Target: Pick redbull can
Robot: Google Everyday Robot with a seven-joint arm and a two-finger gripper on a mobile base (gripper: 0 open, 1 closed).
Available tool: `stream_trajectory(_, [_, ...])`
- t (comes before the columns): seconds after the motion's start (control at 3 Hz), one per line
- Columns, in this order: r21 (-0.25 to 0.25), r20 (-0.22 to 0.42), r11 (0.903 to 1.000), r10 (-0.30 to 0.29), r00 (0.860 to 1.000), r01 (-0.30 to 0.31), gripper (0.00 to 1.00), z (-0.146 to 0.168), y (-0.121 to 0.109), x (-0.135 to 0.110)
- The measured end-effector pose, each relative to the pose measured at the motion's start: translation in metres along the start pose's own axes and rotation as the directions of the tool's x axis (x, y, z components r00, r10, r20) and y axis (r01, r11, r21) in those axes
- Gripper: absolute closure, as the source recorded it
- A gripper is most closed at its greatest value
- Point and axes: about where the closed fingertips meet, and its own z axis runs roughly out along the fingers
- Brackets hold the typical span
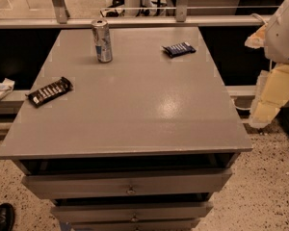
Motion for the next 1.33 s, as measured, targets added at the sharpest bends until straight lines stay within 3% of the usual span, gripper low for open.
stream_trajectory(0.33, [0.0,0.0,1.0,0.0,1.0,0.0,0.0,0.0,0.0,0.0])
stream_trajectory(0.67, [0.011,0.045,0.9999,0.002,0.999,-0.003,0.0,0.008,-0.007,-0.012])
stream_trajectory(1.33, [0.037,0.239,0.9974,0.051,0.97,-0.062,0.0,0.069,-0.057,-0.083])
